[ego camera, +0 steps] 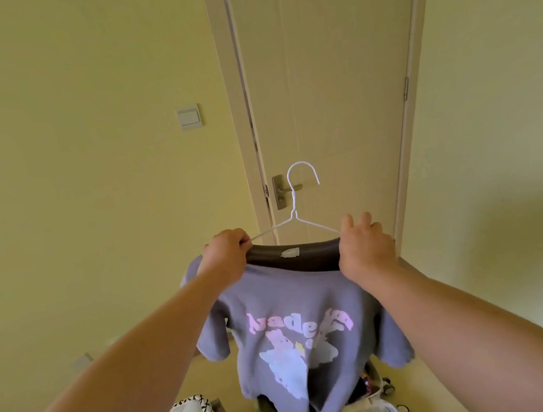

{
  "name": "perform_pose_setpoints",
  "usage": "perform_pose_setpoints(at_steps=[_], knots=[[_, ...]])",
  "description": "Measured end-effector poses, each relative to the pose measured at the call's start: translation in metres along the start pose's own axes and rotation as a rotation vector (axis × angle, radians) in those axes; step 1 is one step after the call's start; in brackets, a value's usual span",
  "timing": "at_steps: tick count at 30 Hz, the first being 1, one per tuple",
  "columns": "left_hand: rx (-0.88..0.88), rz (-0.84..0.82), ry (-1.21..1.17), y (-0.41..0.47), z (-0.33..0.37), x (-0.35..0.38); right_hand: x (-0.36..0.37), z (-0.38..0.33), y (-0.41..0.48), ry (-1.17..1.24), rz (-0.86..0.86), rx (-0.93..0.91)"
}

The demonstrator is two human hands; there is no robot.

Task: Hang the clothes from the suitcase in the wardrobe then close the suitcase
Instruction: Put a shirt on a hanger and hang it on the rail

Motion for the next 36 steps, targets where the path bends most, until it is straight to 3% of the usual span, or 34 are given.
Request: perform_pose_setpoints(at_steps=[2, 6, 11, 13, 16, 17, 20, 24, 27, 28, 31, 36], knots=[[0.018, -0.015, -0.027, -0.003, -0.003, 0.000, 0.010, 0.009, 0.006, 0.113, -0.124, 0.059], [-0.001, -0.106, -0.032, -0.006, -0.010, 0.005, 0.024, 0.003, 0.020, 0.219, -0.317, -0.018], [-0.117, -0.247, 0.208, -0.006, -0.018, -0.002, 0.027, -0.022, 0.015, 0.072, -0.553, -0.157], [-0.133, -0.149, 0.278, -0.004, -0.013, -0.020, 0.006, -0.027, 0.022, 0.078, -0.458, -0.169], [-0.121, 0.098, 0.253, -0.007, 0.000, -0.042, -0.038, -0.031, 0.026, 0.031, -0.063, -0.181], [-0.111, 0.139, 0.252, -0.008, 0.004, -0.045, -0.043, -0.034, 0.024, 0.011, -0.038, -0.188], [-0.142, -0.010, 0.302, -0.005, 0.001, -0.035, -0.032, -0.040, 0.018, -0.117, -0.188, -0.193], [-0.087, 0.257, 0.219, -0.007, -0.003, -0.047, -0.052, -0.044, 0.013, -0.161, 0.152, -0.237], [-0.157, 0.064, 0.201, -0.001, -0.008, -0.034, -0.041, -0.050, 0.012, -0.219, 0.005, -0.299], [-0.144, 0.075, 0.185, -0.002, -0.008, -0.036, -0.041, -0.052, 0.011, -0.204, -0.003, -0.308], [-0.055, 0.328, 0.149, -0.008, -0.002, -0.057, -0.051, -0.051, 0.010, -0.015, 0.108, -0.323], [-0.028, 0.235, 0.089, -0.006, -0.001, -0.055, -0.056, -0.041, 0.007, 0.195, 0.005, -0.306]])
Point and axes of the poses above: each hand's wrist, its own y-axis towards the middle knuckle, its own x-axis out of the palm, z = x × y, the point moved 7 cm from there along y, towards the middle knuckle, and after that the axes turned 14 degrees about -z, right-handed, at the moved point
